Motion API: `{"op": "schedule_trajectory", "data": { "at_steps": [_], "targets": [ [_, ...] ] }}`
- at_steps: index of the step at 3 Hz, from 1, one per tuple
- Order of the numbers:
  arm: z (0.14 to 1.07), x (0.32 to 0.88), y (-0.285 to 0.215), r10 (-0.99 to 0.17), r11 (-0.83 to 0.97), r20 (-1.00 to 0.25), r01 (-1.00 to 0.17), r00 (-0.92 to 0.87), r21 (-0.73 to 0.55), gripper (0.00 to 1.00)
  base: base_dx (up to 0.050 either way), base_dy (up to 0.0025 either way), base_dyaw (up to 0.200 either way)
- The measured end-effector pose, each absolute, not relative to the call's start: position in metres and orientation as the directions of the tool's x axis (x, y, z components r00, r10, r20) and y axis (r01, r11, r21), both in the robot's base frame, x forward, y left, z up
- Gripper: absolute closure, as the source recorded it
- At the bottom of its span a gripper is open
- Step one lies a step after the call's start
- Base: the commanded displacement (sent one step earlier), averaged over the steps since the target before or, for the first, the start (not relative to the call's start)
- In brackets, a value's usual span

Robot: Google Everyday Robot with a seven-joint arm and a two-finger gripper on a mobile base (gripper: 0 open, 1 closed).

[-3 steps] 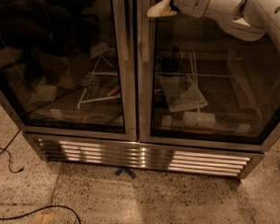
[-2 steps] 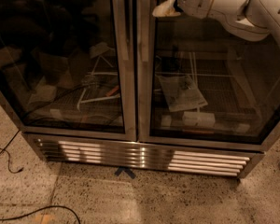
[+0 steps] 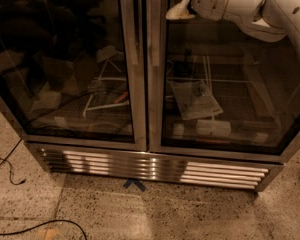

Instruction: Pick orange can from top drawer and place on counter

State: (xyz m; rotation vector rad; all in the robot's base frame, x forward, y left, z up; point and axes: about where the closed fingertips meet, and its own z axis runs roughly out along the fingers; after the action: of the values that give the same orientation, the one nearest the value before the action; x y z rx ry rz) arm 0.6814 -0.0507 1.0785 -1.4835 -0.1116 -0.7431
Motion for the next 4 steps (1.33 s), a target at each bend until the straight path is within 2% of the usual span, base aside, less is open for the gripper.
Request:
{"op": "schedule_trajectory", "data": {
  "at_steps": [1,4],
  "targets": [
    [1.066,0.692,-0.03,-0.332,-0.075,0.504,0.51,0.797,-0.857,0.0,0.0,0.0,0.0],
    [1.069,0.681,-0.013,-0.338,-0.031,0.481,0.502,0.809,-0.864,0.0,0.0,0.0,0.0]
  ]
}}
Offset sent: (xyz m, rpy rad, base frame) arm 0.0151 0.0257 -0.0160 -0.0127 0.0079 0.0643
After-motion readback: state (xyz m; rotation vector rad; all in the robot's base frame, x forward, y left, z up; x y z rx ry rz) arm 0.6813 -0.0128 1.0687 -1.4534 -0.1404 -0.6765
